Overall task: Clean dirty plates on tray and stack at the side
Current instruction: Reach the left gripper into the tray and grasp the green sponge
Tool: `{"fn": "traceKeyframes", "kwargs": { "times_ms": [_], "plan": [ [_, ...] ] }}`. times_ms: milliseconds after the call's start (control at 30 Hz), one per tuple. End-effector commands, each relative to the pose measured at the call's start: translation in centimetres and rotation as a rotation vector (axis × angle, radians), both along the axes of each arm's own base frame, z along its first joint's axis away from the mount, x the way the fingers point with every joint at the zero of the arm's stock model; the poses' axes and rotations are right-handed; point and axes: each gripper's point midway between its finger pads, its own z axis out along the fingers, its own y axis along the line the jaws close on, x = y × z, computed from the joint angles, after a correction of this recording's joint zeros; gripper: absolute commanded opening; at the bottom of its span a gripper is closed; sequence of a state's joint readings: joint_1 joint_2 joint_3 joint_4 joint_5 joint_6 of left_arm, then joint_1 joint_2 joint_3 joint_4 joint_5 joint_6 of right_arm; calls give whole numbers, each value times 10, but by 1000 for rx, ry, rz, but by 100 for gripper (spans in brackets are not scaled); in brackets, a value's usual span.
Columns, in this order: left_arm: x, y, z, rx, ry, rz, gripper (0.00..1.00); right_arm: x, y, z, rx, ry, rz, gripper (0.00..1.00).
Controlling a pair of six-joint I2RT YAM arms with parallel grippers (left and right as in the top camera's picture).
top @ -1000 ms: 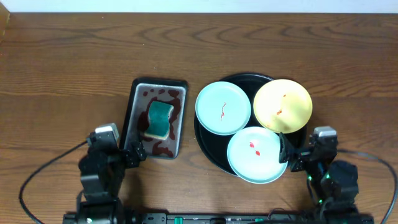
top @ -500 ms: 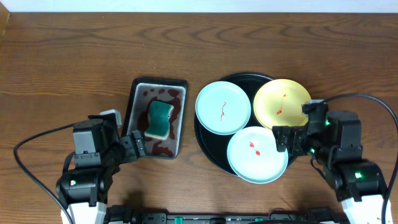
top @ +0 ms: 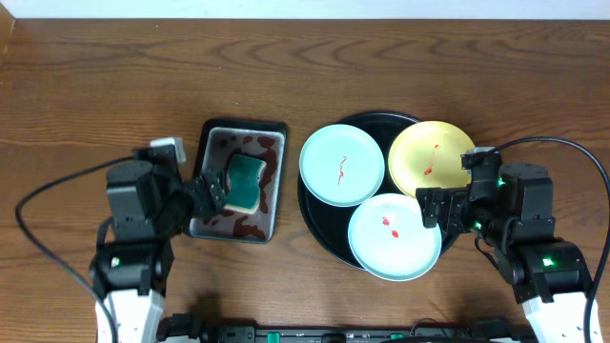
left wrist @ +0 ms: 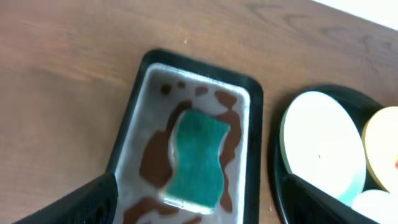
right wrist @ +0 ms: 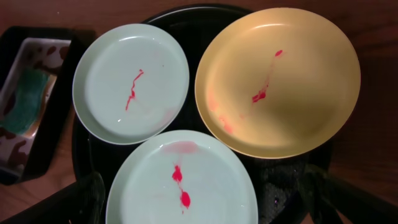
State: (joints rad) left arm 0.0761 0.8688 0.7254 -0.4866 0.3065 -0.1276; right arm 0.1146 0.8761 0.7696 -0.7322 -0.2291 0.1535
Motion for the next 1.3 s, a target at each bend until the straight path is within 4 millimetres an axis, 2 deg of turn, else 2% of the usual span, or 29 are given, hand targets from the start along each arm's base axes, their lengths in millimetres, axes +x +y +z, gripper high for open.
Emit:
{"fn": "traceKeyframes", "kwargs": {
  "times_ms": [0,167,300,400,600,833,933,1033,1067,1100,1133,1267],
  "plan": [
    [18,-9,-6,39,7,-55,82,4,3,10,10,-29,8,99],
    [31,-24,-40,130,95,-93,76,6,3,10,10,-33,8,99],
    [42,-27,-67,253,147,-78,76,9,4,7,10,-24,8,99],
    [45,-36,-86,265,192,-95,76,10,4,3,8,-8,8,99],
    [42,-42,-120,262,296,-98,76,11,4,-1,6,8,8,99],
    [34,-49,-152,227,402,-121,66,12,4,0,6,5,7,99],
    [32,-51,-161,222,428,-130,58,12,4,0,6,4,8,99],
    [33,-51,-164,223,431,-130,42,12,4,0,6,4,8,99],
    [35,-51,-163,223,424,-130,22,12,4,0,6,4,8,99],
    [36,-51,-163,222,420,-130,11,12,4,0,6,3,8,99],
    [36,-51,-162,222,417,-129,8,12,4,0,6,3,8,99],
    [39,-47,-154,239,393,-111,7,12,4,0,6,4,8,99]
  ]
}}
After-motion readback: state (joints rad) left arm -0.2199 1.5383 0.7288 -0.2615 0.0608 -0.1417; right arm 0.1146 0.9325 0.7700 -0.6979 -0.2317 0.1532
